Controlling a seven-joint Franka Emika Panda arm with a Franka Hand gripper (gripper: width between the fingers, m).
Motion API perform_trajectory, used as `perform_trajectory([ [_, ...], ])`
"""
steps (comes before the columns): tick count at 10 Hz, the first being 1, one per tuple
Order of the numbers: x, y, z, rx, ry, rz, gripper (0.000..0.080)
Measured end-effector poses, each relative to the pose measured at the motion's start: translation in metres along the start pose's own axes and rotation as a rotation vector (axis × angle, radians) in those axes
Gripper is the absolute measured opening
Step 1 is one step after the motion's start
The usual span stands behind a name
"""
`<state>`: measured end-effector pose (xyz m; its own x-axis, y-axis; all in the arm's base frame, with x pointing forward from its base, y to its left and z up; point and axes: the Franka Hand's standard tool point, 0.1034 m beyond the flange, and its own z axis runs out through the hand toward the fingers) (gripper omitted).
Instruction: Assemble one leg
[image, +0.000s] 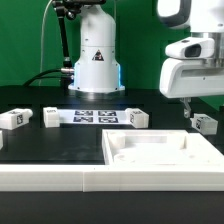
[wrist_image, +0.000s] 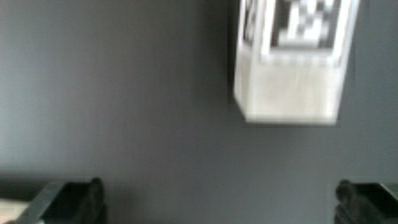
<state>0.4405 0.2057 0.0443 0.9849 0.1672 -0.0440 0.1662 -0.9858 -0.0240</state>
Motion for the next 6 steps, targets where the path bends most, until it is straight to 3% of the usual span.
perform_trajectory([
  [6, 0.0058, 0.0032, -0.0017, -0.06, -0.351, 0.006, 0.0649],
])
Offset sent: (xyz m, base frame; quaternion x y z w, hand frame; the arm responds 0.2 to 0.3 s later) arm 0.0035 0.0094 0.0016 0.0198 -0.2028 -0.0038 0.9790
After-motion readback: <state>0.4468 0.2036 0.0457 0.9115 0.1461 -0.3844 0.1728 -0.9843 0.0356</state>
